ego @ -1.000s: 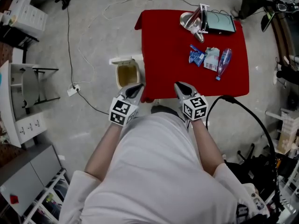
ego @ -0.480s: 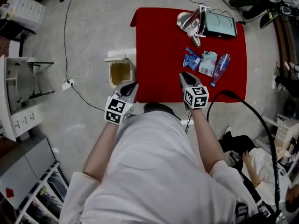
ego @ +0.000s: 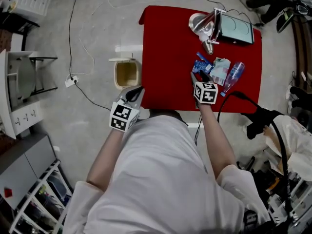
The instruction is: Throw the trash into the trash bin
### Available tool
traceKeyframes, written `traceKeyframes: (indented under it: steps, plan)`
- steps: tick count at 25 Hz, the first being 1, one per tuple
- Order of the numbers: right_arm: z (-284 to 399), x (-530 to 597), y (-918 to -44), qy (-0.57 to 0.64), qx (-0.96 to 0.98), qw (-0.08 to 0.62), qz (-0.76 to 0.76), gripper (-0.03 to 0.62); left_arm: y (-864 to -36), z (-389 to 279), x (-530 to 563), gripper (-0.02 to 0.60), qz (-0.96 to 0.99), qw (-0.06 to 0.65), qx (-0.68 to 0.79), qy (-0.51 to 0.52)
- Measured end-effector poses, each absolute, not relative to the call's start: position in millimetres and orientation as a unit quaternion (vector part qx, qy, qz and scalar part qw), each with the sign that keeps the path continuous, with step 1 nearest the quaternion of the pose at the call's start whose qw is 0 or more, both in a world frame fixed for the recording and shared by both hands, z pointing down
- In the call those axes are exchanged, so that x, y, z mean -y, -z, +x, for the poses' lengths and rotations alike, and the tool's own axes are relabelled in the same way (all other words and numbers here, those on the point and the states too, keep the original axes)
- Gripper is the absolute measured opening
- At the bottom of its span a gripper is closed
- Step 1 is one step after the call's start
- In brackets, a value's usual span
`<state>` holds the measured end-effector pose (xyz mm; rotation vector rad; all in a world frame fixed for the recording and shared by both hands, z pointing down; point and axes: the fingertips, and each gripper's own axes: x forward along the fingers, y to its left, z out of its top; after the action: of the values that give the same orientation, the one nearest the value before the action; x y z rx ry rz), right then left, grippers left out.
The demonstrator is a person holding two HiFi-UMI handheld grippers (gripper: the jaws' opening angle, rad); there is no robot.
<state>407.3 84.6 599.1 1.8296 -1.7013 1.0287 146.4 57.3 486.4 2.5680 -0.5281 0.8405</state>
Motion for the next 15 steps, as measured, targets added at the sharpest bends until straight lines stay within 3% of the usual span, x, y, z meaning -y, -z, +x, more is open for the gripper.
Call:
traceKeyframes:
  steps: [8, 15]
  plan:
    - [432.4, -72.4, -639.8, -0.406, 0.555, 0.242, 0.684, 0.341, -495.7, 139.3, -49.9, 0.004, 0.904, 0.208, 0.206, -0.312]
    - [433.7, -69.6, -649.9, -0.368, 0.541, 0.296, 0.696, 0.318, -505.1, 128.7, -50.0, 0.005, 0.894, 0.226, 0.220, -0.318]
